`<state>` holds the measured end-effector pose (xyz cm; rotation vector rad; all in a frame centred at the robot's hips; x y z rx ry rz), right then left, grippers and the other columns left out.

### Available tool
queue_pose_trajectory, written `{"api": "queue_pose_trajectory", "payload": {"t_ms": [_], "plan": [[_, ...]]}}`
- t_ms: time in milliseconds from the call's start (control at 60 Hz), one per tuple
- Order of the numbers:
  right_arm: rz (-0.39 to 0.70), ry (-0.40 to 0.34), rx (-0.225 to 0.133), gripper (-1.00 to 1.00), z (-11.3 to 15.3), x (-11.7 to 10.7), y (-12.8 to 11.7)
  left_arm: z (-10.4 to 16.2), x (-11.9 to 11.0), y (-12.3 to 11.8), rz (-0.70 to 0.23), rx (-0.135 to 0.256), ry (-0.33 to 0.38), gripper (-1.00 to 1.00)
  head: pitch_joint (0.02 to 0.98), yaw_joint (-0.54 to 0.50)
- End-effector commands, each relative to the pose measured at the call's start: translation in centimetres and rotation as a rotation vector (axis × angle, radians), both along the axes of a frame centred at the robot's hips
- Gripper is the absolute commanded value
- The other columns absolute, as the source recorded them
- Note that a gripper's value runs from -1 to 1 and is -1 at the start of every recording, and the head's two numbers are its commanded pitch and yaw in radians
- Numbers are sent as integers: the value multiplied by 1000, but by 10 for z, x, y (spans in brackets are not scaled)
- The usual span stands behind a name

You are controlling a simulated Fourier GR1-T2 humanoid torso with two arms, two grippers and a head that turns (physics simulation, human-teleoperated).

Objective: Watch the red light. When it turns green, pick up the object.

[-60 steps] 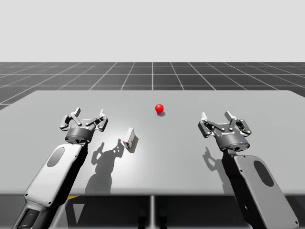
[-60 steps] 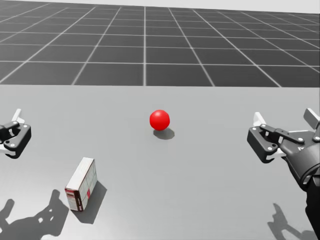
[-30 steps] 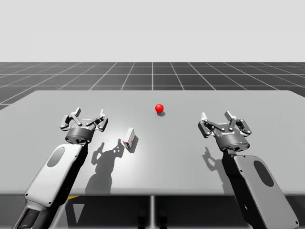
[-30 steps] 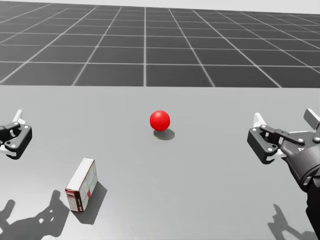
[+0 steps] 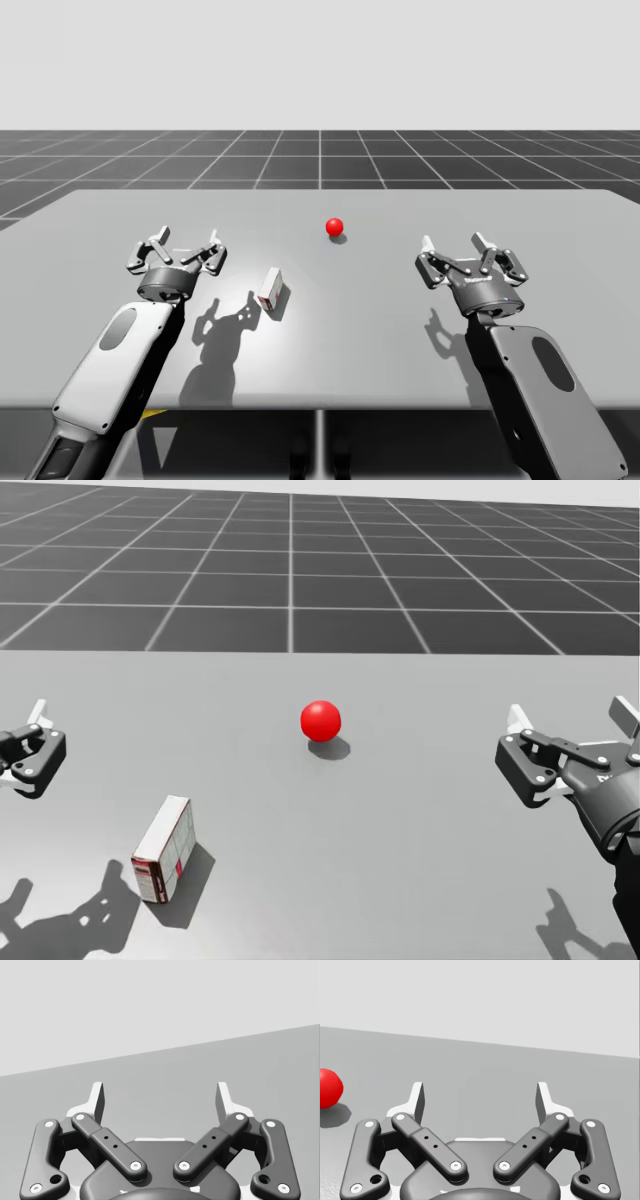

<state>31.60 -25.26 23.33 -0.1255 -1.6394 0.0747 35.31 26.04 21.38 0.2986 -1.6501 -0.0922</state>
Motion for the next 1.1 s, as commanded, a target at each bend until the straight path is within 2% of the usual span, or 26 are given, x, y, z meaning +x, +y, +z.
{"api": "queue_pose_trajectory", "payload": {"t_ms": [17,883,1017,1100], "plan": [[-1,-3,-5,-1000,0,0,0,0,0,0,1,-2,-1,-1000,583,-62],[1,-5,-4,-1000,1,0,0,0,0,0,-13,-11,8,-1000,587,-62],[2,-5,-4,-1000,1,-1,0,0,0,0,-12,-8,7,-1000,615,-45],[2,-7,-2,-1000,2,-1,0,-1,0,-1,-12,-7,9,-1000,660,7]]}}
